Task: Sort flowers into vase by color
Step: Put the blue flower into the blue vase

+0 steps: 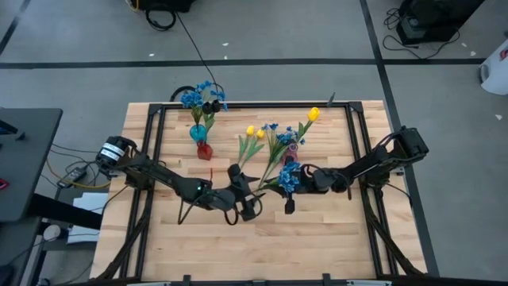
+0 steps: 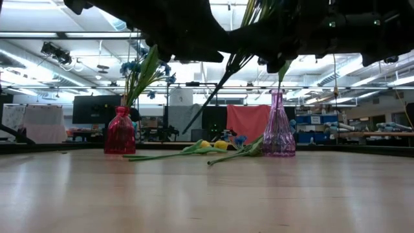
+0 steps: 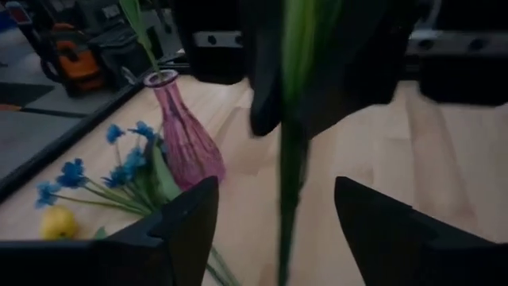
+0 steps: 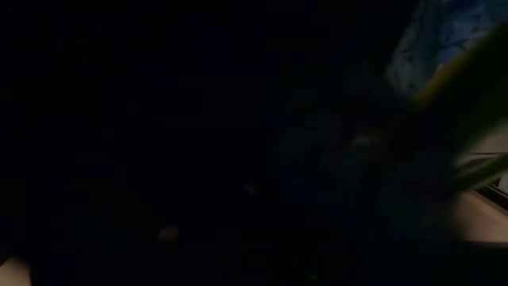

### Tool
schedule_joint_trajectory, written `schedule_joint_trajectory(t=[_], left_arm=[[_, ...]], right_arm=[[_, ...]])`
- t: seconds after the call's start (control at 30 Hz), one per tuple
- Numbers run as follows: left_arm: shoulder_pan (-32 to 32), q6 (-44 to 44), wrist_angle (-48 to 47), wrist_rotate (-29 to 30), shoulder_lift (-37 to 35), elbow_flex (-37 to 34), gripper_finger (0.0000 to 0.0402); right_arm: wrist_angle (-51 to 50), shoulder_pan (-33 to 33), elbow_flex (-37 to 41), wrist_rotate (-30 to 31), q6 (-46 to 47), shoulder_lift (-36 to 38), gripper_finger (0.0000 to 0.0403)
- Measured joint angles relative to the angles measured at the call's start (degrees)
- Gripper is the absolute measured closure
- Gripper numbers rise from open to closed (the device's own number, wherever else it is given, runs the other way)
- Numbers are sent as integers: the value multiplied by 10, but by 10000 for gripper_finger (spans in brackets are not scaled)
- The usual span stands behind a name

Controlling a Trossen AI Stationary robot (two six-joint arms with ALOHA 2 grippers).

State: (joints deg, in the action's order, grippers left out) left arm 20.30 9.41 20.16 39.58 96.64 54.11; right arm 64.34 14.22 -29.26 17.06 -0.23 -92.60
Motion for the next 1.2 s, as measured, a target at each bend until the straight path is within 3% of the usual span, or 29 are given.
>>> schedule_joint_trajectory(t=[0.17, 0.43, 0.9, 1.2], left_arm=[[-12, 33, -10, -22, 4, 0, 124], [-30, 45, 0, -33, 13, 0, 136], [-47, 57, 15, -68, 28, 0, 214], [-47, 42, 30, -70, 28, 0, 300]], right_arm=[[-3, -5, 0, -2, 0, 0, 330], [-3, -5, 0, -4, 0, 0, 330], [8, -4, 0, -10, -21, 0, 330], [18, -4, 0, -21, -27, 0, 330]])
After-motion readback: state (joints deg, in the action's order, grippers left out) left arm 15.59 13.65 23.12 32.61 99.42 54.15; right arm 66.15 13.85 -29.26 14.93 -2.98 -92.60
